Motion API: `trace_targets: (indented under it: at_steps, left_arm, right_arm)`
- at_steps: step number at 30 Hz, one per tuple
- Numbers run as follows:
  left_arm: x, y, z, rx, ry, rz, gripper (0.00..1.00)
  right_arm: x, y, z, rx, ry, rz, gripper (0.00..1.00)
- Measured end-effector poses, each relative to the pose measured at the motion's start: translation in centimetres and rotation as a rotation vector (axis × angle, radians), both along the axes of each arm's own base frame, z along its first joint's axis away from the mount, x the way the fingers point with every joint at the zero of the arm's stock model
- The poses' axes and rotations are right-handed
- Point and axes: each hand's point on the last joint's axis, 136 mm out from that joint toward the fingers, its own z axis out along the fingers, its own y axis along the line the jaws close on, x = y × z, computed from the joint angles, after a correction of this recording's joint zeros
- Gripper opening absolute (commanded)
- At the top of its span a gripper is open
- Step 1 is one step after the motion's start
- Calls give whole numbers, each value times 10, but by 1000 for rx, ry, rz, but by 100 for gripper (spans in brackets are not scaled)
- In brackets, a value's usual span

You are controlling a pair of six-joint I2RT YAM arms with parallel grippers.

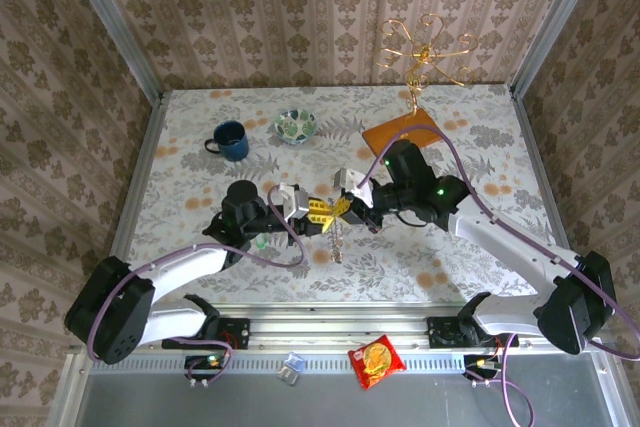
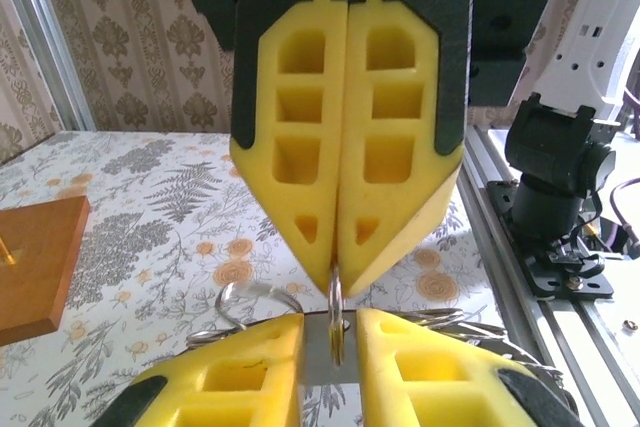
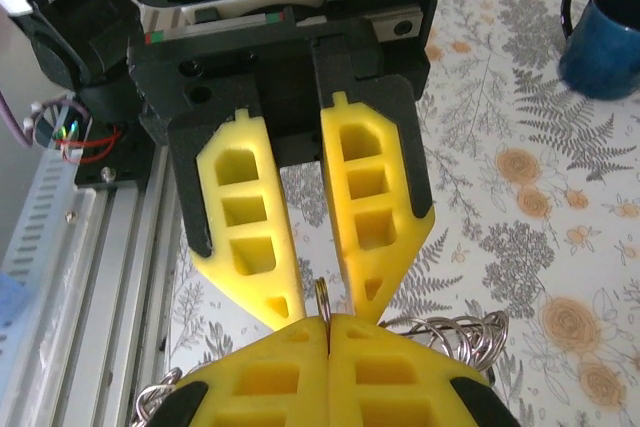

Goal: Put the keys on the keyring

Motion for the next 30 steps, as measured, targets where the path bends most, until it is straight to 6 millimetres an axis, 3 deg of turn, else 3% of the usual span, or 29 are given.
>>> trace_targets:
  at_steps: [11,17,20,30]
  left_arm:
    - [0,1,-11,54,21,4,17]
    - [-3,-1,-10,58,8,-15,0]
    - [-4,-1,-9,58,5,-19,0]
    - [-3,-1,-1,26,-20,-17,0]
  right_arm:
    - [-4,1,-8,-182,-45,63,0]
    - [-4,1,-12,-252,-70,83,0]
    - [-3,1,-11,-249,-65,75,15]
    - [-3,-17,-2,-31,-38,-48,22]
